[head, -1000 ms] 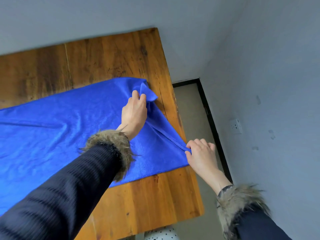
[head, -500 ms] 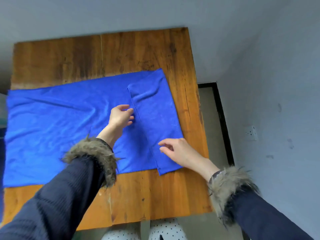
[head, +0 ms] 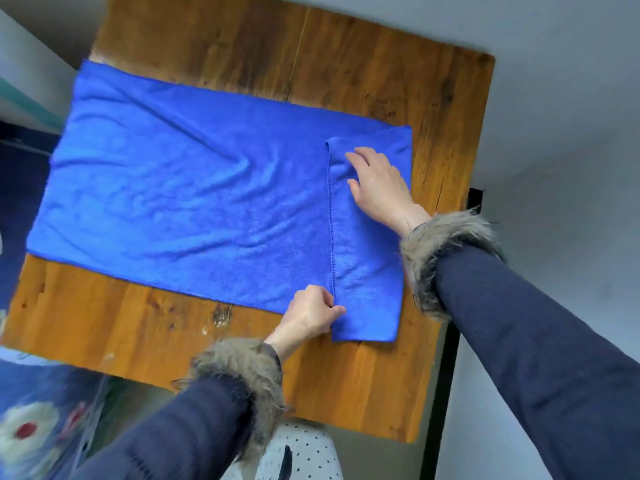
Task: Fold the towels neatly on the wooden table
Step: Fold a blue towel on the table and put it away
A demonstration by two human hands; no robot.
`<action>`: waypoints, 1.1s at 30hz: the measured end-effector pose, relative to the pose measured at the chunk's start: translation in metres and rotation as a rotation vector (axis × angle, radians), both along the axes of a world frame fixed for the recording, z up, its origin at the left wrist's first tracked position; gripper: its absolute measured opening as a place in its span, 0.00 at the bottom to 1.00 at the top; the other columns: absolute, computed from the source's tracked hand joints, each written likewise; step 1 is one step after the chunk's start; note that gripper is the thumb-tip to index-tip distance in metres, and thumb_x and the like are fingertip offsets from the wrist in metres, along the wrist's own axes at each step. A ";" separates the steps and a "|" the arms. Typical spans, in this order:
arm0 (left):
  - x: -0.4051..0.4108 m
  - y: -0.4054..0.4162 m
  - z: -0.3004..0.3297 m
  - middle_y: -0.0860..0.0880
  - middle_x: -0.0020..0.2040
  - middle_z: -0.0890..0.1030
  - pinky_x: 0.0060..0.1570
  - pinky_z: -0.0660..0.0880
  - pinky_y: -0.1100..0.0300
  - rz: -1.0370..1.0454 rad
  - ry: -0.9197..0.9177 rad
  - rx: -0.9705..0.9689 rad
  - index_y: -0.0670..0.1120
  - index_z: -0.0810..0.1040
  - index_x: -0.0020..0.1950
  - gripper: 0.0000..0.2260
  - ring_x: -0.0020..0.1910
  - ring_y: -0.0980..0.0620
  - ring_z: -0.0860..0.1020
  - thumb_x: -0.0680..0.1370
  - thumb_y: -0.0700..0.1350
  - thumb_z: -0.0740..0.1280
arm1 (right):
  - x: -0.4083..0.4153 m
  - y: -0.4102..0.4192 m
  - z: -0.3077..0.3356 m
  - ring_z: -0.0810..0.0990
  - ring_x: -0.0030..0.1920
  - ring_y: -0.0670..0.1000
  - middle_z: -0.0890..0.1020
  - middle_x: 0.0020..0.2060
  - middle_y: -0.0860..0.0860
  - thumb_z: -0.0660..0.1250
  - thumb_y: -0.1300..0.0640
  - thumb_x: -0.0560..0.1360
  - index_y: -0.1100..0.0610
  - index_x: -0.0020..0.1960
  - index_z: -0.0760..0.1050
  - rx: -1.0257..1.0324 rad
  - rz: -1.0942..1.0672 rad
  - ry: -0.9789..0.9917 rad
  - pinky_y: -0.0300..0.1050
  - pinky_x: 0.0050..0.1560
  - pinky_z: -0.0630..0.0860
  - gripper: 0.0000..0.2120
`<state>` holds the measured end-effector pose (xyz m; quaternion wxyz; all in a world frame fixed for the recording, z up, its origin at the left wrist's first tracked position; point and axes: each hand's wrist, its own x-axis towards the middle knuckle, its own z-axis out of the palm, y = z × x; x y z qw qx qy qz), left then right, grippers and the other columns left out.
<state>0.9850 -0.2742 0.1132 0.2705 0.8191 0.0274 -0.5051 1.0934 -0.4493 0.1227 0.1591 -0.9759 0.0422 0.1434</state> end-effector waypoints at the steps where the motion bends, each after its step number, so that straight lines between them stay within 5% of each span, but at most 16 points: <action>1: -0.001 -0.002 -0.001 0.47 0.36 0.79 0.42 0.76 0.56 -0.031 -0.014 0.031 0.49 0.69 0.33 0.12 0.42 0.45 0.80 0.73 0.49 0.68 | 0.009 0.001 -0.001 0.64 0.68 0.59 0.64 0.70 0.55 0.58 0.57 0.79 0.59 0.72 0.60 -0.031 0.004 -0.035 0.58 0.61 0.67 0.23; 4: 0.000 -0.004 -0.002 0.48 0.36 0.73 0.37 0.67 0.58 -0.104 -0.049 0.092 0.49 0.65 0.32 0.15 0.42 0.45 0.73 0.73 0.51 0.67 | 0.031 0.002 -0.003 0.63 0.68 0.59 0.64 0.71 0.55 0.54 0.55 0.80 0.59 0.74 0.56 -0.074 0.021 -0.054 0.57 0.60 0.65 0.23; 8: 0.008 0.005 -0.001 0.50 0.33 0.73 0.37 0.67 0.59 -0.108 0.047 0.003 0.49 0.64 0.32 0.15 0.39 0.48 0.72 0.74 0.48 0.67 | 0.056 0.005 -0.004 0.67 0.62 0.61 0.69 0.64 0.59 0.55 0.58 0.80 0.61 0.70 0.63 -0.155 0.091 -0.028 0.57 0.56 0.65 0.19; 14: 0.013 0.022 0.000 0.52 0.32 0.73 0.32 0.67 0.67 0.115 0.145 -0.181 0.49 0.67 0.35 0.13 0.31 0.57 0.71 0.75 0.40 0.68 | 0.069 0.010 0.000 0.70 0.58 0.61 0.75 0.56 0.59 0.63 0.58 0.75 0.61 0.58 0.71 -0.231 0.162 -0.052 0.55 0.54 0.64 0.13; 19: 0.009 0.030 0.005 0.52 0.36 0.76 0.37 0.68 0.65 0.220 0.043 -0.209 0.46 0.77 0.44 0.02 0.37 0.54 0.73 0.76 0.43 0.67 | 0.060 0.010 0.005 0.71 0.54 0.60 0.77 0.50 0.58 0.61 0.62 0.75 0.61 0.54 0.72 -0.276 0.152 -0.157 0.53 0.49 0.63 0.08; 23: 0.004 0.032 0.012 0.52 0.36 0.76 0.36 0.67 0.68 0.241 -0.047 -0.207 0.48 0.76 0.42 0.04 0.38 0.54 0.73 0.76 0.46 0.66 | 0.055 0.009 0.012 0.72 0.52 0.60 0.78 0.49 0.57 0.60 0.62 0.75 0.61 0.53 0.71 -0.297 0.114 -0.199 0.52 0.48 0.62 0.07; 28: 0.003 0.036 0.017 0.54 0.34 0.75 0.36 0.68 0.68 0.324 -0.141 -0.227 0.51 0.72 0.36 0.09 0.35 0.56 0.73 0.76 0.46 0.67 | 0.049 0.009 0.022 0.71 0.56 0.60 0.76 0.54 0.58 0.60 0.59 0.78 0.60 0.60 0.75 -0.118 -0.008 -0.138 0.52 0.54 0.63 0.13; 33: 0.020 0.048 0.040 0.52 0.37 0.76 0.36 0.67 0.70 0.400 -0.180 -0.318 0.48 0.75 0.41 0.04 0.37 0.55 0.73 0.76 0.43 0.67 | 0.051 0.019 0.061 0.74 0.49 0.55 0.74 0.45 0.54 0.60 0.55 0.78 0.57 0.52 0.79 0.110 -0.135 -0.193 0.49 0.52 0.62 0.11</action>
